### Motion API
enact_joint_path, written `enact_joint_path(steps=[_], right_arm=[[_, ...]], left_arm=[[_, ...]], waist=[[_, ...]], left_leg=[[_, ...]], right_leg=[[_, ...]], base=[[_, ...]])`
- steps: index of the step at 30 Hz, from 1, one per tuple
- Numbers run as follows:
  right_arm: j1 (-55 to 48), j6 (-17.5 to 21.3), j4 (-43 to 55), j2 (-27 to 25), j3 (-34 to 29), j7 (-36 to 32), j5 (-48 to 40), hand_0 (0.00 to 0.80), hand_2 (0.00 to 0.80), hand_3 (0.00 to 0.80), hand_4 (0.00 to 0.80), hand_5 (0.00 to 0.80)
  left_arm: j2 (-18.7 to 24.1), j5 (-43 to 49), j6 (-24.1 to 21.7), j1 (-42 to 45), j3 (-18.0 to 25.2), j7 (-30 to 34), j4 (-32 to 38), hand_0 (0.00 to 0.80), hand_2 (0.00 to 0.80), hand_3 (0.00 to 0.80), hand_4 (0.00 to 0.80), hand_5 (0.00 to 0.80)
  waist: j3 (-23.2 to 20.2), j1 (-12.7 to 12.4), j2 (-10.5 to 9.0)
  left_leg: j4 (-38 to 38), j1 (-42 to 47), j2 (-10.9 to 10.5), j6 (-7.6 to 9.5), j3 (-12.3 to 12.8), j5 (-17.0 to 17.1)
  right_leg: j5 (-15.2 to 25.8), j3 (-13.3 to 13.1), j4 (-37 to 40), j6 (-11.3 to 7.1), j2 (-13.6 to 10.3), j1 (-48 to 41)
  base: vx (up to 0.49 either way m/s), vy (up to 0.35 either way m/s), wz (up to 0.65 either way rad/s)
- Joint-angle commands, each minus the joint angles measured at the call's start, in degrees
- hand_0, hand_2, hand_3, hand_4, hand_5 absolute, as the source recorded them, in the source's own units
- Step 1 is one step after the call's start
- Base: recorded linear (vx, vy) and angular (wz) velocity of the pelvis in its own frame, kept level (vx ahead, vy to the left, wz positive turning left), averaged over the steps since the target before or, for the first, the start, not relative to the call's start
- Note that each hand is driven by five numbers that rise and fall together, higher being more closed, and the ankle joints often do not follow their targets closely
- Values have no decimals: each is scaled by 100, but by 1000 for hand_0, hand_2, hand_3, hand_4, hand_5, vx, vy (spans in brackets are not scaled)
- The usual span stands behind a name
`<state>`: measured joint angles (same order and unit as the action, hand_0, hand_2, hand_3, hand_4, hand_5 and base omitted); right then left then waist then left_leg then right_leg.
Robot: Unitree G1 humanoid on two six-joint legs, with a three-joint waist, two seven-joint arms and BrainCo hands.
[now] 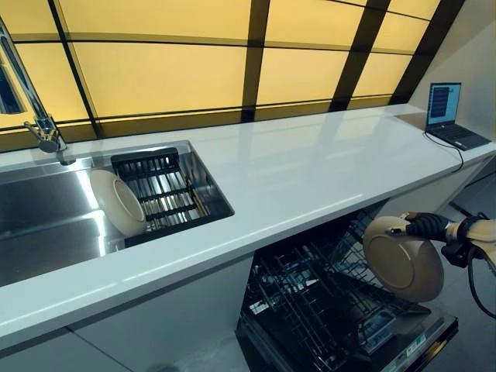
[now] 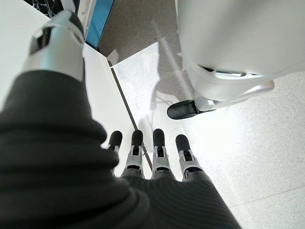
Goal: Take plates into dishwasher
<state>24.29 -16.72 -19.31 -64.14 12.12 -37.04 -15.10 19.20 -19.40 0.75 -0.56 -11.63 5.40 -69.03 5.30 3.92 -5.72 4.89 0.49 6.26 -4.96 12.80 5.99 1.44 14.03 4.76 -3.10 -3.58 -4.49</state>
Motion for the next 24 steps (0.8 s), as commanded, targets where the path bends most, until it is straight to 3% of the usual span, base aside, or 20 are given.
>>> enact_joint_path(steps=[1,15,24], right_arm=[[61,63,336,366,-175,49,98,800,800,800,800,800],[-238,-141,642,1126,-6,174,464,800,800,800,800,800],[-392,62,564,1412,142,239,1140,800,800,800,800,800]], left_arm=[[105,99,-70,-233,173,96,-199,0,0,0,0,0],[53,138,-31,-328,149,149,-222,0,0,0,0,0],[40,168,-4,-341,154,168,-211,0,0,0,0,0]], waist=[[-121,-55,-152],[-82,-67,-100],[-65,-95,-64]], left_leg=[[11,129,-443,394,95,-267],[11,142,-442,402,113,-288],[11,149,-459,411,98,-297]], right_leg=[[171,-276,-464,-211,84,296],[147,-241,-453,-216,72,276],[138,-218,-467,-224,53,276]], base=[[0,0,0],[0,0,0],[0,0,0]])
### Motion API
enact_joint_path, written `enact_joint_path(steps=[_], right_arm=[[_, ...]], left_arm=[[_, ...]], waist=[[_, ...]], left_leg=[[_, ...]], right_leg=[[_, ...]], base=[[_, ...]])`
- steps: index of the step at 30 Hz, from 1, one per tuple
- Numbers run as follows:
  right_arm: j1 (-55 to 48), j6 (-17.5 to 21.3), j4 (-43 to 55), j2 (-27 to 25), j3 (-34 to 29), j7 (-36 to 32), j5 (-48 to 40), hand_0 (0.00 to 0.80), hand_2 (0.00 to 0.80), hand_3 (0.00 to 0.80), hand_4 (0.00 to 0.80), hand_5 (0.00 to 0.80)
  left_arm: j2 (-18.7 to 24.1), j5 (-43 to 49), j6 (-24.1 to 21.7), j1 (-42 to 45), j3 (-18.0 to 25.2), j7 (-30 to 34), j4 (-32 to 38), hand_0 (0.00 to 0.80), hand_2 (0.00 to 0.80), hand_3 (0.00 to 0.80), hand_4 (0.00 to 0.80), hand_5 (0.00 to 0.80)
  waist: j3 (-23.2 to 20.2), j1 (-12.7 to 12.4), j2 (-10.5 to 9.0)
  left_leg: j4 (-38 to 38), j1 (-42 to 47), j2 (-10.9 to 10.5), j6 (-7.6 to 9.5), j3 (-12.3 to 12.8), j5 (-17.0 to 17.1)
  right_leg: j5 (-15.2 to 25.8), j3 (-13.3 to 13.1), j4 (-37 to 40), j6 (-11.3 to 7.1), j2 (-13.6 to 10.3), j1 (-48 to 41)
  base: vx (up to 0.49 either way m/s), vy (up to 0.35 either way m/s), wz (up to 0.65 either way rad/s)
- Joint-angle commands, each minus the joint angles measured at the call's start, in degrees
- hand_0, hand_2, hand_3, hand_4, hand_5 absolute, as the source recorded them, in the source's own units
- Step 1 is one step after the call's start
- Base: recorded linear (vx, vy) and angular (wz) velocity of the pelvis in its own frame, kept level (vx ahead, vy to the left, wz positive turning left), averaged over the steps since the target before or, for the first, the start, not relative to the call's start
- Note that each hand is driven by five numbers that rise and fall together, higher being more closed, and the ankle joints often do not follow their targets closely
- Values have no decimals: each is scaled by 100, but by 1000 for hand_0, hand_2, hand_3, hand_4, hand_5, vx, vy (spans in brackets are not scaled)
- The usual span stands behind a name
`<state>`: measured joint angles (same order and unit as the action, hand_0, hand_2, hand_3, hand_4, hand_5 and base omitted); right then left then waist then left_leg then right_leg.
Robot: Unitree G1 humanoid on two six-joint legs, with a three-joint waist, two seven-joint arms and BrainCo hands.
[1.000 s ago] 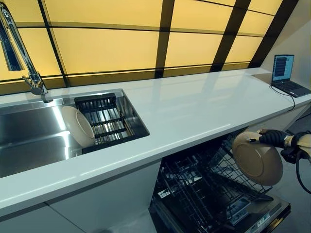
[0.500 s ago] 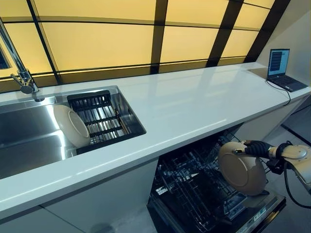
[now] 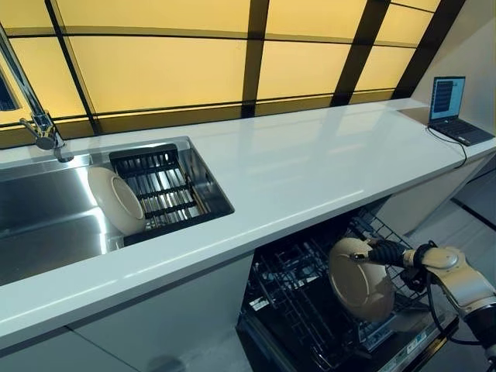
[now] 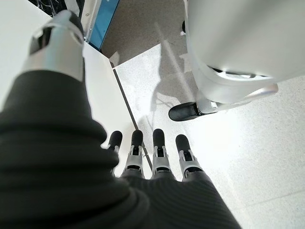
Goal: Take plates into dishwasher
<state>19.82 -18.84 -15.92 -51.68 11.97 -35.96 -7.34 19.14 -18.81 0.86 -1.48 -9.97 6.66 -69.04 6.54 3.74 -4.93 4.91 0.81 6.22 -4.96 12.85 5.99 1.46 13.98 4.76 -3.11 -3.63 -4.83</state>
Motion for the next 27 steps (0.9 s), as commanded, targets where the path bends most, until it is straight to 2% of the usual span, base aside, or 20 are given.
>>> enact_joint_path(steps=[1,8,15,27], right_arm=[[46,291,210,173,167,143,380,800,800,800,800,800],[-164,342,93,473,291,359,777,800,800,800,800,800],[-198,599,-577,936,574,684,1145,800,800,800,800,800],[54,784,-1519,1465,991,1045,1732,800,800,800,800,800]], left_arm=[[39,114,-18,-245,-11,38,-210,0,0,0,0,0],[0,119,16,-234,-59,3,-133,0,0,0,0,0],[-71,148,34,-262,-142,-48,-67,0,0,0,0,0],[-100,287,77,-301,-247,-34,-48,0,0,0,0,0]], waist=[[-190,-80,-141],[-166,-103,-105],[-174,-197,-74],[-175,-364,-17]], left_leg=[[9,117,-454,411,93,-297],[9,122,-462,431,88,-309],[9,129,-474,435,36,-310],[9,108,-514,459,-77,-317]], right_leg=[[138,-212,-467,-224,57,311],[127,-202,-501,-240,38,324],[126,-156,-476,-230,22,286],[86,-56,-482,-198,-5,248]], base=[[0,0,0],[0,0,0],[1,-2,0],[7,-2,2]])
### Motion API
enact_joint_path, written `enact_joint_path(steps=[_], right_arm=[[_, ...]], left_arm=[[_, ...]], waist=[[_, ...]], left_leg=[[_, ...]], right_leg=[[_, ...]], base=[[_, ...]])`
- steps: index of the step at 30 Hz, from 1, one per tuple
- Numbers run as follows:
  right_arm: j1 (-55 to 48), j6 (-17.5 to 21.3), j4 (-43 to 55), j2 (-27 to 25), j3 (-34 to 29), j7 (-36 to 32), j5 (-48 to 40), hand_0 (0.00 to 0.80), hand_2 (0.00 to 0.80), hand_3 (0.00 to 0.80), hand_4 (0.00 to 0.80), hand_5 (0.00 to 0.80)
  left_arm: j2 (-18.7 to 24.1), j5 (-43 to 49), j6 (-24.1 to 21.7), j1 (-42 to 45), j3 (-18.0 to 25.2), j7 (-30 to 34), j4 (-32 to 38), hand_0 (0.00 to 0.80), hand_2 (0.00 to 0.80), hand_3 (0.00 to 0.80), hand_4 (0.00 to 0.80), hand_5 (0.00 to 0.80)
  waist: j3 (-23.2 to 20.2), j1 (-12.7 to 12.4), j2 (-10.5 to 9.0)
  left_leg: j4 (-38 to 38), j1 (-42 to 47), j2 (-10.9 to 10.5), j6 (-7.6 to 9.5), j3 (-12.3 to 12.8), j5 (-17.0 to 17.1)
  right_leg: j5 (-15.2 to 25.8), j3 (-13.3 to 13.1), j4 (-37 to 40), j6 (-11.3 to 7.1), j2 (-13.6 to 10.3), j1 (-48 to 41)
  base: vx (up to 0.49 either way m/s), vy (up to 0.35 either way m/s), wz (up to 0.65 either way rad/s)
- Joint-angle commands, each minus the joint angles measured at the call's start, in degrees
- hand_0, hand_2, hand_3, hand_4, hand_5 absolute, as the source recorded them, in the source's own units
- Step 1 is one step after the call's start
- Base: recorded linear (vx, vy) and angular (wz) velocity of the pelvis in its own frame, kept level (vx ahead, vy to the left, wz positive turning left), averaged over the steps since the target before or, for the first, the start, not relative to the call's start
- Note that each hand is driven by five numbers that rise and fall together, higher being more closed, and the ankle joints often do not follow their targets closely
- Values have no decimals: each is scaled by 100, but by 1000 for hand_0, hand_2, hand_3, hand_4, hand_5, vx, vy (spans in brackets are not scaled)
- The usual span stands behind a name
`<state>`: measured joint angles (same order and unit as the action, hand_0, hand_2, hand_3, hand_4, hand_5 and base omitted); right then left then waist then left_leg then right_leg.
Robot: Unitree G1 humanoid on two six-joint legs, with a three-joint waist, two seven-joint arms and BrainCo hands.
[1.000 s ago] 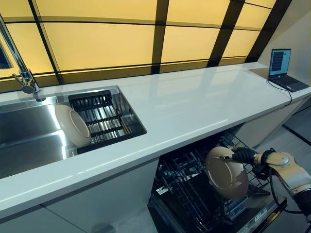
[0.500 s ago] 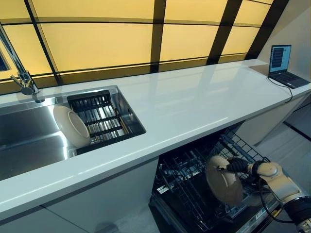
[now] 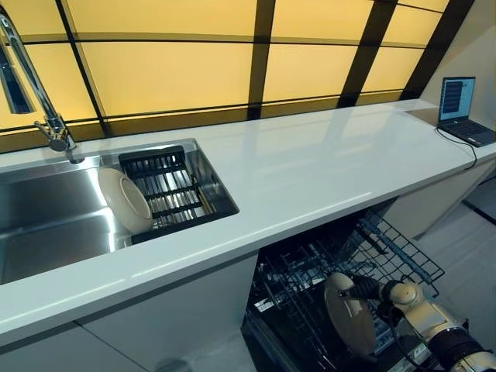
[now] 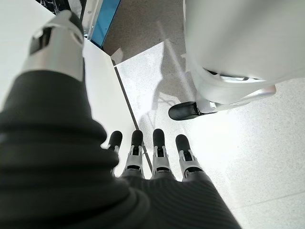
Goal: Take plates into dishwasher
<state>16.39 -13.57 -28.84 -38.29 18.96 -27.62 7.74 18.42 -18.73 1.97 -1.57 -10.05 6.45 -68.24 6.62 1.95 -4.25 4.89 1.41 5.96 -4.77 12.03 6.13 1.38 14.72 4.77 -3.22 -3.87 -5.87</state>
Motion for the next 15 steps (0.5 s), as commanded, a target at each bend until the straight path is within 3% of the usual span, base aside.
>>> enact_joint_path(steps=[1,8,15], right_arm=[[427,233,-277,146,321,226,255,800,800,800,800,800],[691,378,-976,411,550,522,713,800,800,800,800,800],[937,201,-1364,554,732,677,905,800,800,800,800,800]], left_arm=[[-20,283,-31,-302,-248,1,-131,0,0,0,0,0],[-65,276,-40,-349,-388,-4,-141,0,0,0,0,0],[-95,287,-55,-388,-477,-7,-174,0,0,0,0,0]], waist=[[-184,-194,-81],[-198,-312,-30],[-181,-401,3]], left_leg=[[11,45,-490,442,3,-332],[11,17,-515,449,-57,-324],[11,-25,-521,451,-106,-309]], right_leg=[[92,-124,-483,-188,16,352],[91,-69,-447,-176,0,325],[79,-19,-451,-158,-8,333]], base=[[17,-1,4],[4,0,1],[4,-5,5]])
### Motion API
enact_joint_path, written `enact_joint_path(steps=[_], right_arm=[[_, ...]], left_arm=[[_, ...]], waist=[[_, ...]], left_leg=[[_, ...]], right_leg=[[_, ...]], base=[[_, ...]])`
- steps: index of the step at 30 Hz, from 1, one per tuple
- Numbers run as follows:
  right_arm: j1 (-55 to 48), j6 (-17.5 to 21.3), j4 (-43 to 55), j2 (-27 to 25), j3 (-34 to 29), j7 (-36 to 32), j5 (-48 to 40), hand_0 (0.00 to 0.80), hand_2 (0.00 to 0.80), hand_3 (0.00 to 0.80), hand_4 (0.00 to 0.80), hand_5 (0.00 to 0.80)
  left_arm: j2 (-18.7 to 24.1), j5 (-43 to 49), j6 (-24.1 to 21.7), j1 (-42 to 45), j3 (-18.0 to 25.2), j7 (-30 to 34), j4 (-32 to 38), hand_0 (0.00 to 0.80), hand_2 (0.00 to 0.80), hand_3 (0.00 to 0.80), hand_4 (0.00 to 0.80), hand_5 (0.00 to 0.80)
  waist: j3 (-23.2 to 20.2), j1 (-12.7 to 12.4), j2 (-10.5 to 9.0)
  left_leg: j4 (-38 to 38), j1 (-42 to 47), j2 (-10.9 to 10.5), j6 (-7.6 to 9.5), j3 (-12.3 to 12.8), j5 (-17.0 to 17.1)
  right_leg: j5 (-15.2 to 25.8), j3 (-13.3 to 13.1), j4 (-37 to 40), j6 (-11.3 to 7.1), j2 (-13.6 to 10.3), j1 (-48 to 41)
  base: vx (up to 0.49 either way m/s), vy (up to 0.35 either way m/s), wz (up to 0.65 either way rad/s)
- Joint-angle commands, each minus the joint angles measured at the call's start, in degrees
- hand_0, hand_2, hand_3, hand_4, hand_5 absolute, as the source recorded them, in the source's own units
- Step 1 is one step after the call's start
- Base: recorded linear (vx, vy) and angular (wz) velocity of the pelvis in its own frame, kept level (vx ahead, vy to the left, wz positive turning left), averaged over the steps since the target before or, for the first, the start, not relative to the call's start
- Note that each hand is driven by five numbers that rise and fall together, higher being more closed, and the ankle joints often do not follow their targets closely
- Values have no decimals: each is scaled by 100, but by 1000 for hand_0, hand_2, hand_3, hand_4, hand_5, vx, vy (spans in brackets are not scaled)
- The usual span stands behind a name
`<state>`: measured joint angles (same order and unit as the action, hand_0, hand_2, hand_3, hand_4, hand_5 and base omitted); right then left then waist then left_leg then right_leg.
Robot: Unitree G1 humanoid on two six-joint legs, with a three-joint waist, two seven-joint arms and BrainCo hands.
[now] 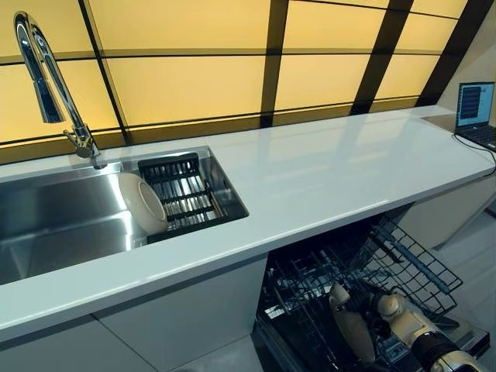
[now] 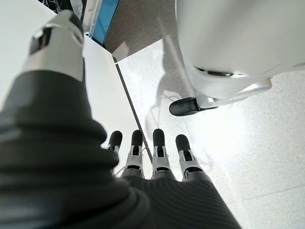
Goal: Take plates into dishwasher
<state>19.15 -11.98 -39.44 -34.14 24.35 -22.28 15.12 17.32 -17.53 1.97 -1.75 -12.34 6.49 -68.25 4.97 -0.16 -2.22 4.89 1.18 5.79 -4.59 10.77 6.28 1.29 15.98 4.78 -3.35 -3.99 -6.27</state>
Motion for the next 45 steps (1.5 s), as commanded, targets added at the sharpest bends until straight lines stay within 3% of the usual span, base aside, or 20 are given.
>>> enact_joint_path(steps=[1,14,15,16,17,18,33,36,45], right_arm=[[691,-8,-328,152,207,107,171,800,800,800,800,800],[739,-75,-473,139,183,30,330,800,800,800,800,800],[735,-85,-471,130,177,38,331,772,772,772,772,772],[742,-115,-477,114,169,19,304,220,220,220,220,220],[743,-117,-480,112,166,18,304,176,176,176,176,176],[733,-143,-501,113,149,-19,286,0,0,0,0,0],[761,-478,-60,-245,-23,-608,383,0,0,0,0,0],[807,-727,380,-496,-109,-918,344,0,0,0,0,0],[830,-781,1480,-1687,-899,-1668,-321,0,0,0,0,0]], left_arm=[[19,163,-38,-372,-259,-4,-165,0,0,0,0,0],[-18,233,-54,-399,-249,37,-197,0,0,0,0,0],[-20,227,-49,-405,-252,34,-192,0,0,0,0,0],[-16,212,-51,-414,-263,34,-190,0,0,0,0,0],[-17,211,-51,-417,-263,35,-191,0,0,0,0,0],[-28,220,-47,-428,-262,34,-192,0,0,0,0,0],[55,303,38,-428,-146,16,-194,0,0,0,0,0],[102,276,98,-409,-91,24,-130,0,0,0,0,0],[233,303,123,-268,184,15,-61,0,0,0,0,0]], waist=[[-9,-203,-193],[-16,-204,-216],[-16,-201,-218],[-18,-194,-224],[-18,-193,-224],[-23,-189,-228],[-14,-116,-307],[-6,-66,-336],[-41,153,-455]], left_leg=[[11,-11,-507,436,4,-321],[11,-1,-472,429,3,-317],[11,3,-469,429,7,-318],[11,13,-468,432,3,-320],[11,14,-468,433,2,-320],[11,18,-466,435,1,-321],[11,65,-457,429,1,-323],[11,85,-434,420,28,-315],[11,141,-381,391,113,-318]], right_leg=[[84,-145,-454,-140,5,377],[64,-140,-461,-124,3,360],[65,-143,-460,-124,3,358],[67,-152,-463,-123,8,358],[67,-153,-463,-123,9,358],[70,-156,-460,-123,9,354],[115,-247,-445,-129,21,332],[141,-281,-447,-139,23,335],[173,-394,-456,-160,58,345]], base=[[0,0,0],[2,-3,3],[0,0,0],[0,0,0],[0,0,0],[0,0,0],[0,0,0],[0,0,0],[4,-4,-3]])
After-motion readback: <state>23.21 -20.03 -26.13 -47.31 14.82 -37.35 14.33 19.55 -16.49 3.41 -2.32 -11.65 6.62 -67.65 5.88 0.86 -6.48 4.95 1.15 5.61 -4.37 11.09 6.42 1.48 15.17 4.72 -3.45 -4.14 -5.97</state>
